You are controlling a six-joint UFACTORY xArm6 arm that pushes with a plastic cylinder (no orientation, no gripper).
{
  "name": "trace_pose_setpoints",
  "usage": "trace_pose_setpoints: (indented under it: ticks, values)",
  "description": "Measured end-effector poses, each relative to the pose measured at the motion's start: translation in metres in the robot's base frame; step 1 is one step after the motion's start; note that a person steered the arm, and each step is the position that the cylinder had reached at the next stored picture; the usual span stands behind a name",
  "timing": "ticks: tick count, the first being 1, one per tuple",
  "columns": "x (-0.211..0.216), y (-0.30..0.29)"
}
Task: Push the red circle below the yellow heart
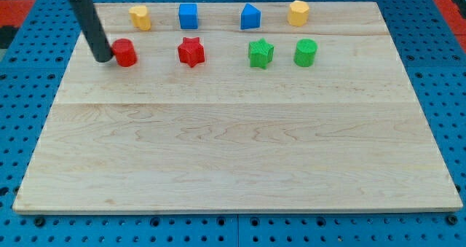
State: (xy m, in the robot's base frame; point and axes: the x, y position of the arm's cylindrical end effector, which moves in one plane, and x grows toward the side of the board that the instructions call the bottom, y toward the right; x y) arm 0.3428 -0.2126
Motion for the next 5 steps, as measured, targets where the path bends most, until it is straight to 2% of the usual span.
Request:
trace_pose_setpoints:
  ticks: [1,2,4,5]
  values:
    - [0.028,0.002]
    - [0.029,0.010]
    - [0.014,0.003]
    - [0.005,0.018]
